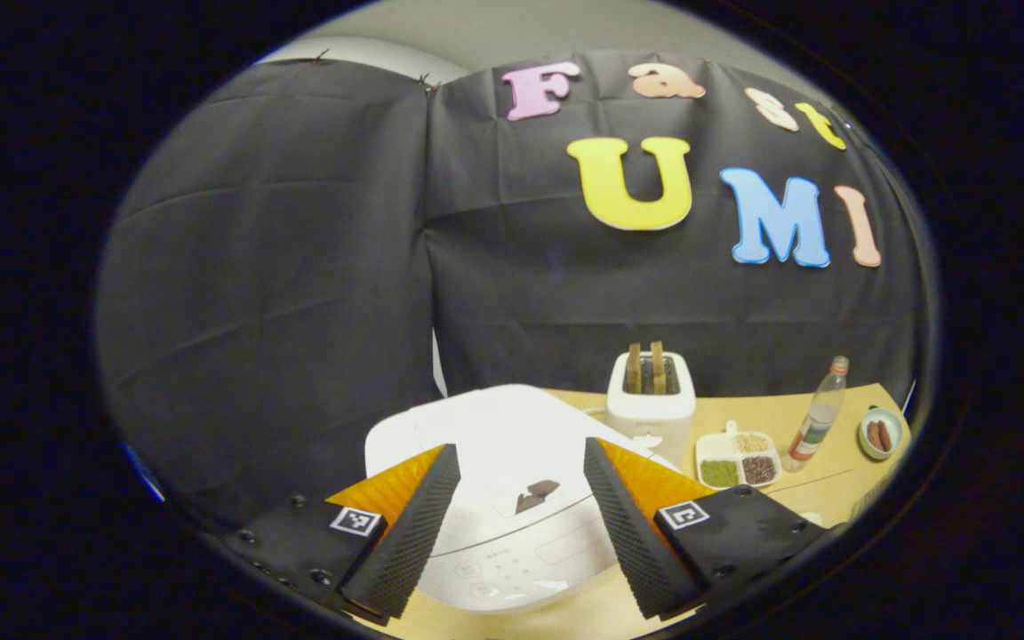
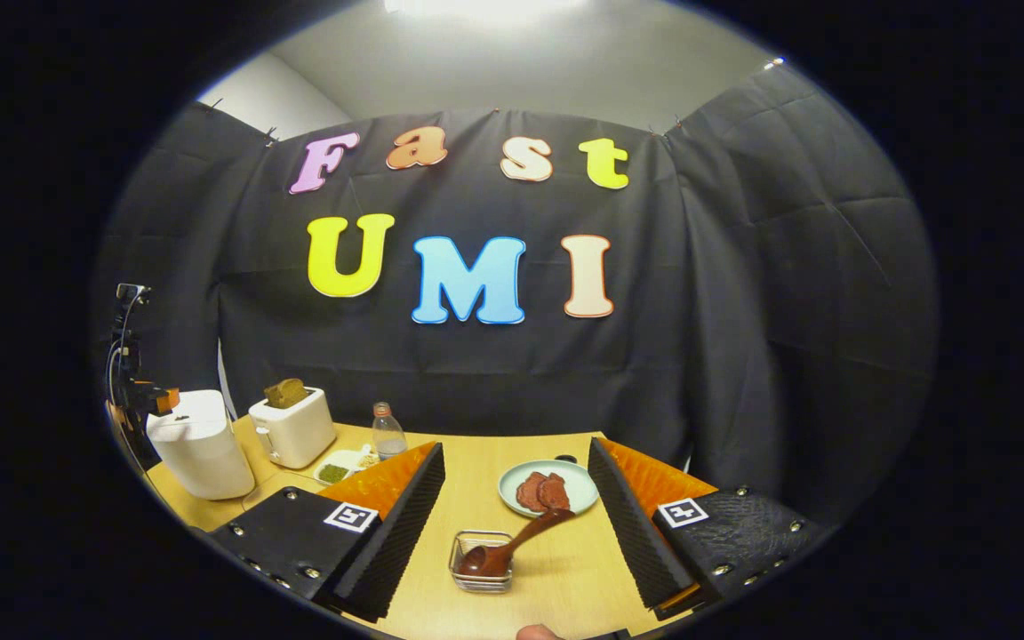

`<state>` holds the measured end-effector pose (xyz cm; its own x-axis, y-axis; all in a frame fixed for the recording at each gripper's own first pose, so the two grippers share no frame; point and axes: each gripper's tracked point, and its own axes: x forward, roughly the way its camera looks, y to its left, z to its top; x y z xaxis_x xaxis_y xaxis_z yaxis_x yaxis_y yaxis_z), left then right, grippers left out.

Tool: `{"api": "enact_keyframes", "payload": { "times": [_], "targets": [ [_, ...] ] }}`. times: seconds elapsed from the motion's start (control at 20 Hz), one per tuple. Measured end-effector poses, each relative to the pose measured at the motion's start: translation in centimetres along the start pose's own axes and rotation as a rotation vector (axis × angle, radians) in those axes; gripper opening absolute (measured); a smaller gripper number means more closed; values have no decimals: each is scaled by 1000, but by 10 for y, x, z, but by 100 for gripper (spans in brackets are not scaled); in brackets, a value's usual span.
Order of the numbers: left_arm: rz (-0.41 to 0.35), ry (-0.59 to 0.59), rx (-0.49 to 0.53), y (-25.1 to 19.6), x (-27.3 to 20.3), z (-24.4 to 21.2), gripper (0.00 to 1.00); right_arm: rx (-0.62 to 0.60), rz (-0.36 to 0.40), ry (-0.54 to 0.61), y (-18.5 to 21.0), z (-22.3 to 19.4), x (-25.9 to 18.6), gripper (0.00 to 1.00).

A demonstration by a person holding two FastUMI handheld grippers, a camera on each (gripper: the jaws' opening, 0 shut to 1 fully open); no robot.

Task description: Close the left gripper, press the button to open the rice cooker; take a wooden spoon from the chopstick holder with the right hand, scoop a spoonful of rice and pour it into the rice cooker, then put the wooden spoon back into the chopstick holder.

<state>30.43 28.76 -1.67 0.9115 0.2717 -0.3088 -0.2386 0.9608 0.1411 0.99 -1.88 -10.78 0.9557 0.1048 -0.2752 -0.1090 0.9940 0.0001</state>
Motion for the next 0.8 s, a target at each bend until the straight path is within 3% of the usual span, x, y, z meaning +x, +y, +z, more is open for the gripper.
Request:
{"api": "enact_keyframes", "payload": {
  "times": [0.15,0.4,0.55,0.6,0.8],
  "targets": [
    [-54,-101,-25,-13,-32,35,98,-7,42,-35,28,13,6,99],
    [-119,-175,-84,-22,-80,64,97,-27,113,-73,71,29,10,99],
    [-145,-241,-101,-25,-112,83,97,-31,104,-106,83,36,9,98],
    [-153,-256,-96,-27,-119,83,91,-30,103,-118,86,37,9,98],
    [-195,-258,-55,-44,-136,72,92,-24,101,-117,97,31,12,98]
  ]
}}
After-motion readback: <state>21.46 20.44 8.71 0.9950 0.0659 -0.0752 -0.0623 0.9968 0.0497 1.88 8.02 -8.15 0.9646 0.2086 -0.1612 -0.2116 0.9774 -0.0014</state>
